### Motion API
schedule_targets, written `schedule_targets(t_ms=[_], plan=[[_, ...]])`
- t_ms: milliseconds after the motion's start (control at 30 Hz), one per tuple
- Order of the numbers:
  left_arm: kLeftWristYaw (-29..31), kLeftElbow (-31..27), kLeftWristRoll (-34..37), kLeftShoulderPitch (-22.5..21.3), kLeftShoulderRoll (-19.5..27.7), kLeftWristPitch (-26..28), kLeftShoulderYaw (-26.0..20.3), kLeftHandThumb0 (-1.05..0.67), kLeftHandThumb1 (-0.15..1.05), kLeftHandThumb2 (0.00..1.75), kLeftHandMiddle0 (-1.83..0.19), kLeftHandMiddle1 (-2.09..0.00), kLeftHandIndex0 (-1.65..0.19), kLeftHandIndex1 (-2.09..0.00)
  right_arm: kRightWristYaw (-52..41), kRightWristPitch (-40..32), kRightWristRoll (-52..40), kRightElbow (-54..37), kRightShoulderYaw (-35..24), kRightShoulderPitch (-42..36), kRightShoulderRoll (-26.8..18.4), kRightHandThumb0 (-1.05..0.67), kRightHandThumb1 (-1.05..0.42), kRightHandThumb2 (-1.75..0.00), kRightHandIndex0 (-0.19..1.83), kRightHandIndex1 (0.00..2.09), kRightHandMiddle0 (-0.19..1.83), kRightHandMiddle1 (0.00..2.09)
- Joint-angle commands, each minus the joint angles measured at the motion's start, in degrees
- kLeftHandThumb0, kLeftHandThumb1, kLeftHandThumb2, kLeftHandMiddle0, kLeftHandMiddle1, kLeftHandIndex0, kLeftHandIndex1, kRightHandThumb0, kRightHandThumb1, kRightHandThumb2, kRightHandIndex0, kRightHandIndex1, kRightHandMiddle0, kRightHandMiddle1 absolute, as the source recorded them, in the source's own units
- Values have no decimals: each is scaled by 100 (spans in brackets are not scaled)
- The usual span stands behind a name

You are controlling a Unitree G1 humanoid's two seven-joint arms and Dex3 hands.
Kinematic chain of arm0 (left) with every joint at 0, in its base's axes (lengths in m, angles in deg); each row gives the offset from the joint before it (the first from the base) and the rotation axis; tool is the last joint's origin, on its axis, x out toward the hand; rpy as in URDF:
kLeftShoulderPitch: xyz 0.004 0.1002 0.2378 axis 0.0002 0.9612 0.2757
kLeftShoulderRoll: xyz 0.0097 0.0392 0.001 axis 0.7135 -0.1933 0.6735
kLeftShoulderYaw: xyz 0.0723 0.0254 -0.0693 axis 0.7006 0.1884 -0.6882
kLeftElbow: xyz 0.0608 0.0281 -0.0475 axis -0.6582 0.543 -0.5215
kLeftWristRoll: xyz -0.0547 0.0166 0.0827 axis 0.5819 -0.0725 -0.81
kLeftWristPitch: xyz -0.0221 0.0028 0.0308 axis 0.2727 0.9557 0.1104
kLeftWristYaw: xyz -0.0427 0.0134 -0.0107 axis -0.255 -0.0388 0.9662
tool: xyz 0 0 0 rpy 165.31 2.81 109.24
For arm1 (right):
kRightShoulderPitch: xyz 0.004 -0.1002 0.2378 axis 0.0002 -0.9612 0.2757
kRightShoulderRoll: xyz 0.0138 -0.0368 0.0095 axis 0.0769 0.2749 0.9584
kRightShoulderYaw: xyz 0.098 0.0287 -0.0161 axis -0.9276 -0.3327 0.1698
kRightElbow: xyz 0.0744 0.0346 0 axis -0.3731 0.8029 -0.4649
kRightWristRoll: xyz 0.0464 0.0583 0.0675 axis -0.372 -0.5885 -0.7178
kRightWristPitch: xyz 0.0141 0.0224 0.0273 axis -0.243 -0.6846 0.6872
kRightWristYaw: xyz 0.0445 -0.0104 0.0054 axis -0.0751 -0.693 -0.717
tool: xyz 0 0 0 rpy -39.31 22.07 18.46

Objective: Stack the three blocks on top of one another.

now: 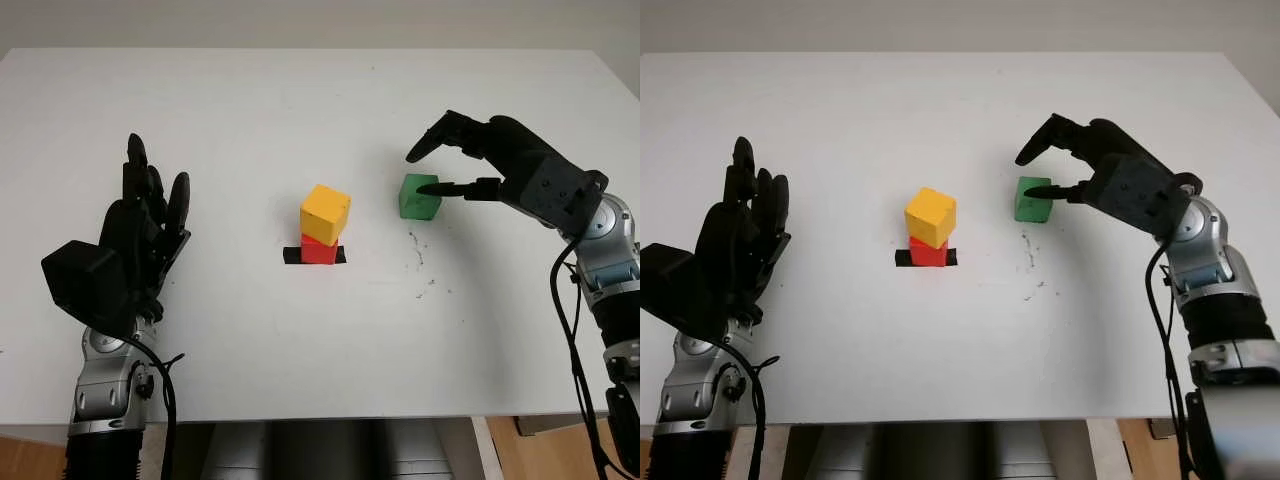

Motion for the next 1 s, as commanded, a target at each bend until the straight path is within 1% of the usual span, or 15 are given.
schedule_targets(t_ms=[0,67,233,533,733,867,967], plan=[[-14,-93,-10,41,-19,-12,10,-68,105,47,19,0,19,-3,53,43,192,-86,115,99,-134,-59,-81,-4,9,3,28,13],[-18,-100,-16,51,-16,1,13,-68,105,47,19,0,19,-3,103,51,433,-129,240,69,-158,-63,-80,-4,7,3,22,8],[55,-60,-1,60,17,-80,5,-68,105,47,19,0,19,-1,-10,-127,593,-138,369,32,-124,-63,-80,-5,0,1,12,3],[50,-116,10,100,10,-37,-25,-69,105,46,19,0,19,-1,189,-295,971,-60,532,5,-135,-55,-79,-5,0,3,15,6],[50,-118,17,104,8,-22,-28,-68,105,45,19,0,19,-2,698,-206,1152,142,558,-100,-73,-51,-81,-6,4,6,21,7],[66,-121,1,104,26,-20,-15,-68,105,46,19,0,19,-3,1303,-254,1130,309,491,-178,100,-39,-84,-6,16,10,38,9],[85,-117,16,109,24,-40,-22,-69,105,45,19,0,19,-3,1530,-225,1182,448,548,-149,115,-39,-88,-7,20,10,44,10]])
